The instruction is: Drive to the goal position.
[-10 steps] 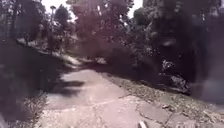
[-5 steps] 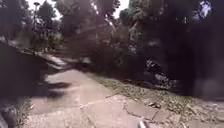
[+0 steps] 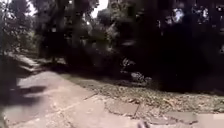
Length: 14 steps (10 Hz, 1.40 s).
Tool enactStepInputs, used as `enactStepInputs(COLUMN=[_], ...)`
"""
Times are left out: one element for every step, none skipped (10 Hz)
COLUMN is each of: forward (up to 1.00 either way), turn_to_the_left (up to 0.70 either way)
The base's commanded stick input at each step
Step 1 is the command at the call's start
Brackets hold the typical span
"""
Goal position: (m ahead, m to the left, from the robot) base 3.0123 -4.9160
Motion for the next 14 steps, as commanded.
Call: enactStepInputs(forward=[0.00, 0.00, 0.00, 0.00, 0.00, 0.00, 0.00, 0.00, 0.00, 0.00, 0.00, 0.00, 0.00, 0.00], turn_to_the_left=[-0.50, -0.50, -0.50, -0.50, -0.50, -0.50, -0.50, -0.50, -0.50, -0.50, -0.50, -0.50, -0.50, -0.50])
